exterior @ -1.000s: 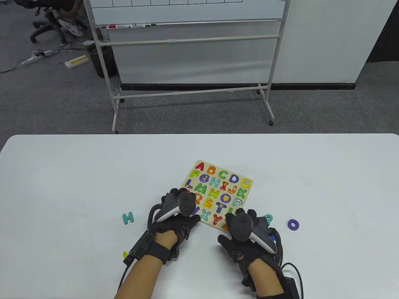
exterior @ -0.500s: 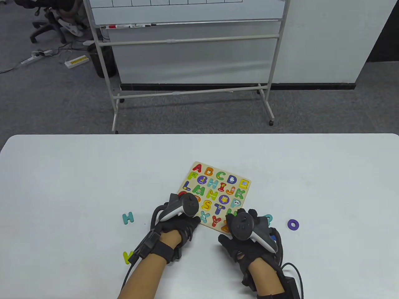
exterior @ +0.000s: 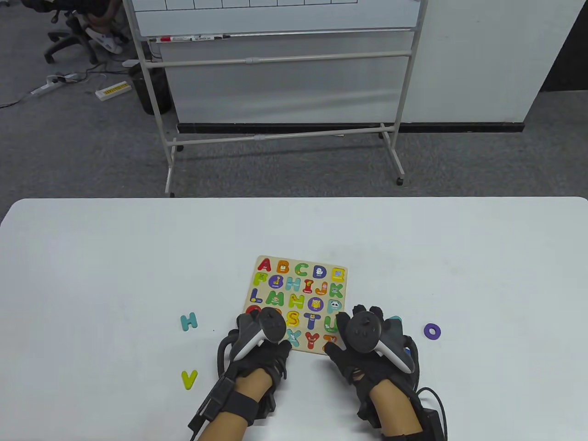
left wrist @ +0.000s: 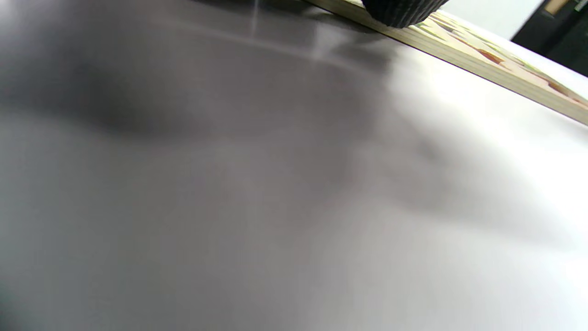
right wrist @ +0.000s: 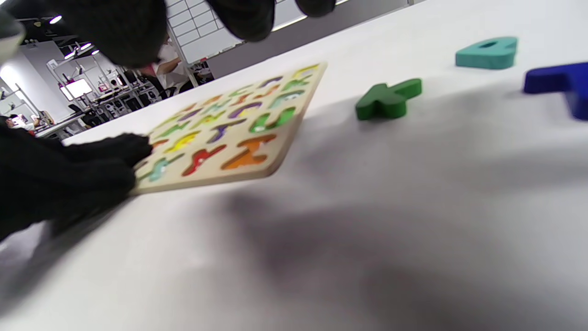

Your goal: Hold alphabet puzzle board and insert letter blocks into matching slots

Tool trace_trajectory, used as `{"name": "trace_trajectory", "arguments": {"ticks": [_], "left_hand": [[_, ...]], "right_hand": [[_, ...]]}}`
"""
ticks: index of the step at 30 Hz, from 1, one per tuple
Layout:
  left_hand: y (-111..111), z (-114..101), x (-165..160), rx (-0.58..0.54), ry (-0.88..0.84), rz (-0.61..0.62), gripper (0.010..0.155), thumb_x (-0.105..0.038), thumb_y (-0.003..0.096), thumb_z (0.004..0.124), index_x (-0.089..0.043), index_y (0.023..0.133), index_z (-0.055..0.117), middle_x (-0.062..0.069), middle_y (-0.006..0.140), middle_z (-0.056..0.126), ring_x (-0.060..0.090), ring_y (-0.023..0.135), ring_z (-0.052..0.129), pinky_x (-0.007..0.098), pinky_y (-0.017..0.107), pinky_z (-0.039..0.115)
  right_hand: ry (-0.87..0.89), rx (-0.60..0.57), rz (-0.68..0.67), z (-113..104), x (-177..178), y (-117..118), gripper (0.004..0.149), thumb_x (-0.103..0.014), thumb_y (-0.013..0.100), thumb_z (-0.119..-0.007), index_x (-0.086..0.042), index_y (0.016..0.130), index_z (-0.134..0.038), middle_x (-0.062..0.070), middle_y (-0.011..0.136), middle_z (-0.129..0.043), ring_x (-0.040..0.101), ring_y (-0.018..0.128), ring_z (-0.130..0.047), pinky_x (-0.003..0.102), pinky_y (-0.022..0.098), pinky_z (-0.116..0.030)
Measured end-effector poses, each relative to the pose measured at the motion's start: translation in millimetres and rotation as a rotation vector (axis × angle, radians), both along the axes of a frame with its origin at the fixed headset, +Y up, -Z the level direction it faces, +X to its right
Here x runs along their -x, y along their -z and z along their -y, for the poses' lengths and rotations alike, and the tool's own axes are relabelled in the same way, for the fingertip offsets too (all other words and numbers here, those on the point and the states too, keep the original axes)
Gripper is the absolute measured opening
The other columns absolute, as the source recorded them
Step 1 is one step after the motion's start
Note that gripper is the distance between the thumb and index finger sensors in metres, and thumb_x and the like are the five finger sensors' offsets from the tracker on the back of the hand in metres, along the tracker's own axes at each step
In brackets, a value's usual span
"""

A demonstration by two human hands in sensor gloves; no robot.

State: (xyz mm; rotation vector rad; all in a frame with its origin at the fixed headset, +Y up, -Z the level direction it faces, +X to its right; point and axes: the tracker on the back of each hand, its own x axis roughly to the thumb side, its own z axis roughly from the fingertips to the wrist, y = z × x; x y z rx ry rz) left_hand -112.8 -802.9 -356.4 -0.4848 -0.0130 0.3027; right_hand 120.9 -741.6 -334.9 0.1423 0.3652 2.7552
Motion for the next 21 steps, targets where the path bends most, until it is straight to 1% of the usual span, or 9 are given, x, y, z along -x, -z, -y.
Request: {"name": "trace_trajectory", "arguments": {"ticks": [6, 10, 13, 17, 19, 20, 21], "left_hand": [[-30, 0, -1, 0.032, 0.032, -0.058, 0.078, -0.049, 0.0532, 0.054, -0.012, 0.108, 0.012, 0.027, 0.108, 0.0, 0.054, 0.097, -0.001, 0.067, 0.064, 0.015], [-45, -1, 1, 0.034, 0.049, -0.059, 0.079, -0.049, 0.053, 0.054, -0.012, 0.108, 0.011, 0.028, 0.108, -0.001, 0.055, 0.097, 0.0, 0.068, 0.064, 0.017], [-59, -1, 1, 0.04, 0.072, -0.057, 0.08, -0.049, 0.0532, 0.054, -0.012, 0.108, 0.01, 0.029, 0.108, -0.001, 0.056, 0.097, 0.001, 0.068, 0.065, 0.018], [-66, 0, 0, 0.027, 0.1, -0.047, 0.08, -0.049, 0.0527, 0.053, -0.011, 0.108, 0.011, 0.03, 0.109, 0.001, 0.058, 0.097, 0.004, 0.07, 0.065, 0.022], [-67, 1, -1, 0.013, 0.124, -0.04, 0.08, -0.049, 0.0519, 0.051, -0.011, 0.108, 0.01, 0.03, 0.109, 0.001, 0.059, 0.098, 0.004, 0.07, 0.065, 0.022], [-67, 0, -2, 0.005, 0.144, -0.028, 0.079, -0.05, 0.0518, 0.051, -0.011, 0.108, 0.011, 0.03, 0.109, 0.002, 0.059, 0.098, 0.006, 0.07, 0.065, 0.024], [-67, 0, -1, 0.002, 0.151, -0.02, 0.079, -0.05, 0.0518, 0.051, -0.01, 0.108, 0.011, 0.031, 0.109, 0.004, 0.06, 0.098, 0.007, 0.07, 0.065, 0.025]], "right_hand": [[-0.036, -0.031, 0.023, -3, -2, 1, 0.08, -0.059, 0.05, -0.067, -0.021, 0.115, -0.039, 0.018, 0.12, -0.022, 0.05, 0.109, -0.011, 0.075, 0.07, -0.023], [-0.022, -0.056, 0.048, -6, -6, -1, 0.08, -0.059, 0.05, -0.067, -0.021, 0.115, -0.04, 0.018, 0.121, -0.022, 0.048, 0.11, -0.011, 0.075, 0.07, -0.022], [-0.008, -0.062, 0.069, -6, -11, 0, 0.08, -0.059, 0.05, -0.067, -0.021, 0.115, -0.04, 0.018, 0.121, -0.023, 0.05, 0.109, -0.011, 0.075, 0.069, -0.022], [0.022, -0.076, 0.082, -9, -17, 1, 0.08, -0.059, 0.05, -0.067, -0.021, 0.115, -0.039, 0.018, 0.121, -0.023, 0.049, 0.11, -0.012, 0.076, 0.069, -0.021], [0.066, -0.141, 0.076, -20, -25, -1, 0.079, -0.059, 0.05, -0.067, -0.022, 0.115, -0.04, 0.017, 0.121, -0.025, 0.049, 0.111, -0.017, 0.076, 0.069, -0.023], [0.103, -0.208, 0.111, -30, -30, -5, 0.079, -0.059, 0.05, -0.067, -0.021, 0.114, -0.042, 0.016, 0.121, -0.028, 0.048, 0.112, -0.022, 0.076, 0.07, -0.025], [0.131, -0.248, 0.129, -37, -34, -8, 0.079, -0.059, 0.05, -0.068, -0.021, 0.114, -0.043, 0.017, 0.121, -0.031, 0.049, 0.112, -0.027, 0.076, 0.07, -0.026]]}}
